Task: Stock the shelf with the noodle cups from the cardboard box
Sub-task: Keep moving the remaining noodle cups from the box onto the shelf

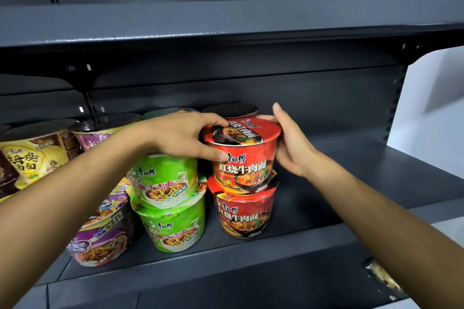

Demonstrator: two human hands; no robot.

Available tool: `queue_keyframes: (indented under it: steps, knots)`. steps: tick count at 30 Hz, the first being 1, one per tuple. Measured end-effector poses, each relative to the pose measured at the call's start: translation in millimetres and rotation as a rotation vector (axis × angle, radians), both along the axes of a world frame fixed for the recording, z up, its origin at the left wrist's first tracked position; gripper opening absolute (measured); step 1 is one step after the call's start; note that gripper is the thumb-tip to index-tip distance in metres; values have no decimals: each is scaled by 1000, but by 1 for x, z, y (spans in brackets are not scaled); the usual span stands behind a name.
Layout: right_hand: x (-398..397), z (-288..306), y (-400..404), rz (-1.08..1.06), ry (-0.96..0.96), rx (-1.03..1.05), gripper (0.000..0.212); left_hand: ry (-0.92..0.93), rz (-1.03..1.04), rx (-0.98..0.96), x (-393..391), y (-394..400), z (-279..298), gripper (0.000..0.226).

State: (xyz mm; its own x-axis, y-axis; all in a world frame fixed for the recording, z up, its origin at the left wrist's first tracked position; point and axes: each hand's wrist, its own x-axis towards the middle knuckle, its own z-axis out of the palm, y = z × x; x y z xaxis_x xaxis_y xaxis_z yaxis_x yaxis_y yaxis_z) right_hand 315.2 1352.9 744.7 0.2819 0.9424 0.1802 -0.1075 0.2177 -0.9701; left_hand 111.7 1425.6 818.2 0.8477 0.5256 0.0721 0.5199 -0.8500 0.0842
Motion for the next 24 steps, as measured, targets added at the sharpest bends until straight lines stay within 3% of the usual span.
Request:
queue_keyframes:
  steps: [12,15,18,21,24]
  knots:
    - [11,10,-6,-351,-164,56,33,-47,13,-12,11,-10,-1,97]
    - [6,20,-11,-457,-235,165,18,-124,11,-3,11,-15,-3,85]
    - [-5,31,-15,-513,-324,277,19,-230,-4,13,4,-22,-4,70]
    - [-29,41,-19,-454,-390,369,18,-362,18,144,-10,-28,-9,54]
    - [-64,50,-24,-328,-420,448,19,-495,102,218,-36,-33,-15,23]
